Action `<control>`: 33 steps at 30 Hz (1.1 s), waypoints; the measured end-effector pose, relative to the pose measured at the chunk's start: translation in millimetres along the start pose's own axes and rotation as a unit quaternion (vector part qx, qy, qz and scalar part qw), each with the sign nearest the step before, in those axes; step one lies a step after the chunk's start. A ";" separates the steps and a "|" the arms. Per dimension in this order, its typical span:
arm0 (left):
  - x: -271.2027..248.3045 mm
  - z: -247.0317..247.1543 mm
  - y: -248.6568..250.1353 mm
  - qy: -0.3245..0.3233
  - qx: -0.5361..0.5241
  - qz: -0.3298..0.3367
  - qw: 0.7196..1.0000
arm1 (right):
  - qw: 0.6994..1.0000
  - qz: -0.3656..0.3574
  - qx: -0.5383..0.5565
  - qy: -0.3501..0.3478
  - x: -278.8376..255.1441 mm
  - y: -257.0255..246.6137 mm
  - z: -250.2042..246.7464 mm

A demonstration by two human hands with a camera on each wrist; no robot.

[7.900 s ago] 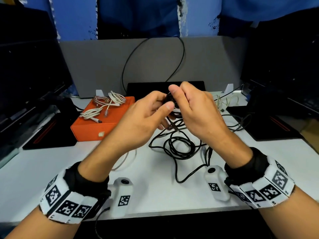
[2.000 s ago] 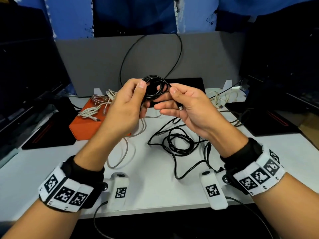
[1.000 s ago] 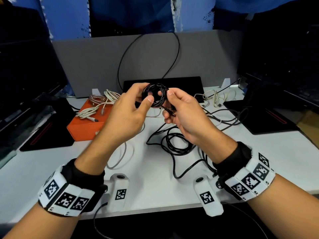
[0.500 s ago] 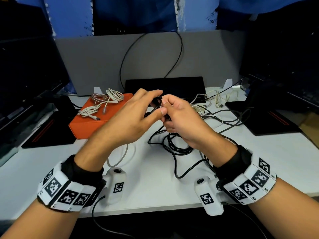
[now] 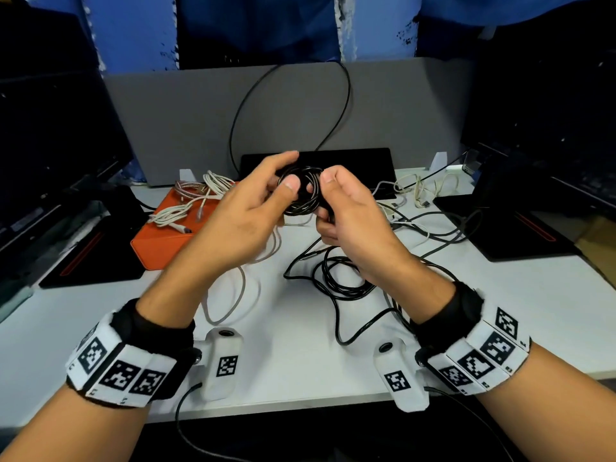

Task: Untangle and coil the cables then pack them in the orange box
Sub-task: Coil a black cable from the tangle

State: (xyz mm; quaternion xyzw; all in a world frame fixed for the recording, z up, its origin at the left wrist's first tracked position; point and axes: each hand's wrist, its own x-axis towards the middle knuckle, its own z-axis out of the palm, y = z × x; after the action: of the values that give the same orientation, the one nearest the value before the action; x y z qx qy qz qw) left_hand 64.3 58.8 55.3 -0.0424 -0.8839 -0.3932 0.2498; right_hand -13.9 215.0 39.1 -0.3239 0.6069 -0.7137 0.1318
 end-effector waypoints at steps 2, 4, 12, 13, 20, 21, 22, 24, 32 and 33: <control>0.8 2.9 2.1 0.002 -0.068 -0.016 0.998 | 1.000 -0.017 -0.012 0.015 0.6 0.8 -0.5; 2.2 5.8 3.4 0.026 -0.127 -0.028 0.991 | 1.000 -0.023 -0.016 0.014 0.4 0.6 -0.7; 4.1 -1.2 6.2 0.117 -0.176 -0.010 0.977 | 0.989 -0.057 -0.137 -0.015 1.9 -7.2 -9.5; 3.3 -0.5 7.1 0.112 -0.170 -0.003 0.979 | 0.991 -0.049 -0.124 -0.019 1.5 -8.5 -10.3; -2.8 -0.4 10.2 0.042 -0.035 0.021 0.998 | 0.994 -0.050 -0.095 -0.030 3.1 -11.3 -14.7; -2.9 -0.7 9.1 0.031 -0.036 0.016 0.999 | 0.994 -0.047 -0.095 -0.037 2.7 -11.8 -15.2; -2.6 -1.0 8.2 0.025 -0.044 0.011 0.999 | 0.993 -0.040 -0.103 -0.045 2.5 -12.5 -16.0; -1.3 -3.6 7.2 0.020 -0.078 0.002 0.997 | 0.987 -0.028 -0.143 -0.066 3.7 -13.2 -19.3; -1.3 -11.1 5.8 -0.027 -0.089 -0.014 0.996 | 0.981 -0.034 -0.172 -0.079 10.7 -22.3 -37.2; -2.1 -11.2 6.6 -0.039 -0.078 -0.011 0.996 | 0.981 -0.046 -0.174 -0.068 10.8 -22.9 -37.9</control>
State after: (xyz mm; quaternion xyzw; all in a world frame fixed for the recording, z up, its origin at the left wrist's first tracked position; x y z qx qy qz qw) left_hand 72.4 55.5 65.1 -0.0677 -0.8598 -0.4619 0.2070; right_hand -41.0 243.5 62.2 -0.4169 0.6961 -0.5788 0.0818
